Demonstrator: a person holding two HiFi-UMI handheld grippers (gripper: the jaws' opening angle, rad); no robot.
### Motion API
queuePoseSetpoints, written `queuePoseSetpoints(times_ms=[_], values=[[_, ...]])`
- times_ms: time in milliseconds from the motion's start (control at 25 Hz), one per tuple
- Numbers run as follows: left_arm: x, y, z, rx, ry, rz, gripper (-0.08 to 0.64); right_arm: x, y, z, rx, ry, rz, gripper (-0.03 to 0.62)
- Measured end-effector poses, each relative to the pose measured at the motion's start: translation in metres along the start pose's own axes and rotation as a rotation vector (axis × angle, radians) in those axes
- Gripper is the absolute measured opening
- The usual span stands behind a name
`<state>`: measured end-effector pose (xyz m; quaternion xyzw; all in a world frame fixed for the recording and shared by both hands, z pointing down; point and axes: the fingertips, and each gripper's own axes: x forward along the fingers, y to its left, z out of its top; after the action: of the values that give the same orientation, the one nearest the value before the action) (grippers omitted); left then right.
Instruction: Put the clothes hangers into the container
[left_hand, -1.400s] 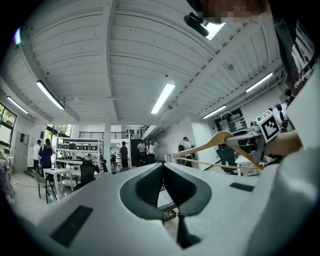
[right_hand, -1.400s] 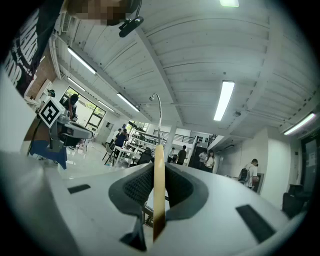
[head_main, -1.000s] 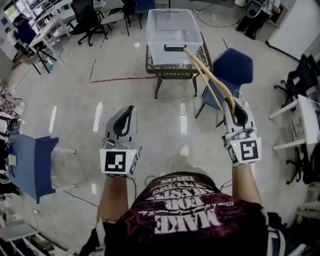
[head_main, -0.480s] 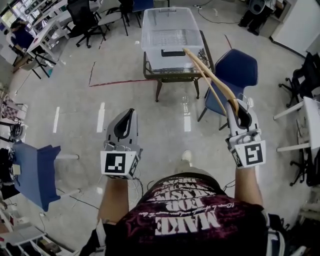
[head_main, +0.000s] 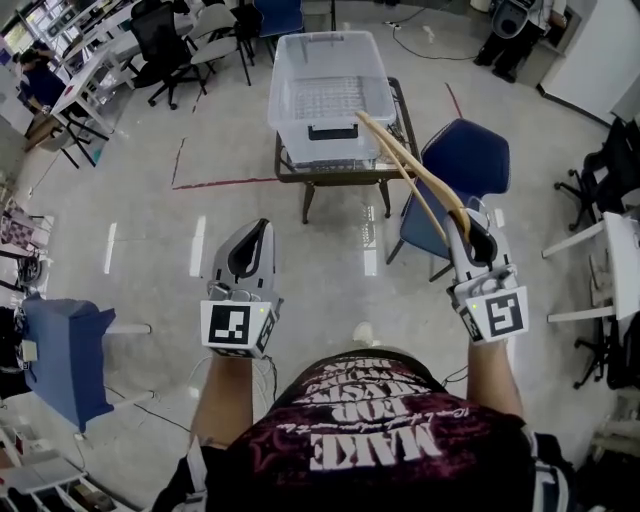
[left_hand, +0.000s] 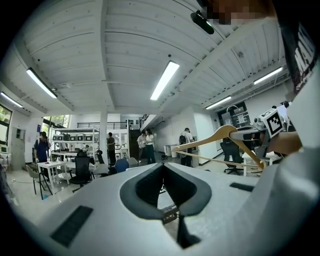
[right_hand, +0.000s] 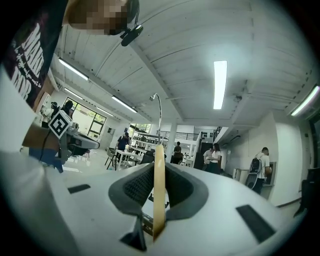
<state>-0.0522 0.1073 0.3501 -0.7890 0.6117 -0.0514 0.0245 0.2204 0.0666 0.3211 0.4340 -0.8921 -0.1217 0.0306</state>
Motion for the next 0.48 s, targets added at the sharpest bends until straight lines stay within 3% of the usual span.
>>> queuePoseSetpoints(times_ms=[280, 480], values=[[0.043, -0.013, 0.018, 0.028, -0.016, 0.026, 0.006, 0.020, -0.042, -0.008, 0.013, -0.017, 0.059, 0.061], [0.054, -0.014, 0.007, 0.028, 0.015, 0.064, 0.006, 0.035, -0.063, -0.023, 0.035, -0.016, 0.082, 0.061]])
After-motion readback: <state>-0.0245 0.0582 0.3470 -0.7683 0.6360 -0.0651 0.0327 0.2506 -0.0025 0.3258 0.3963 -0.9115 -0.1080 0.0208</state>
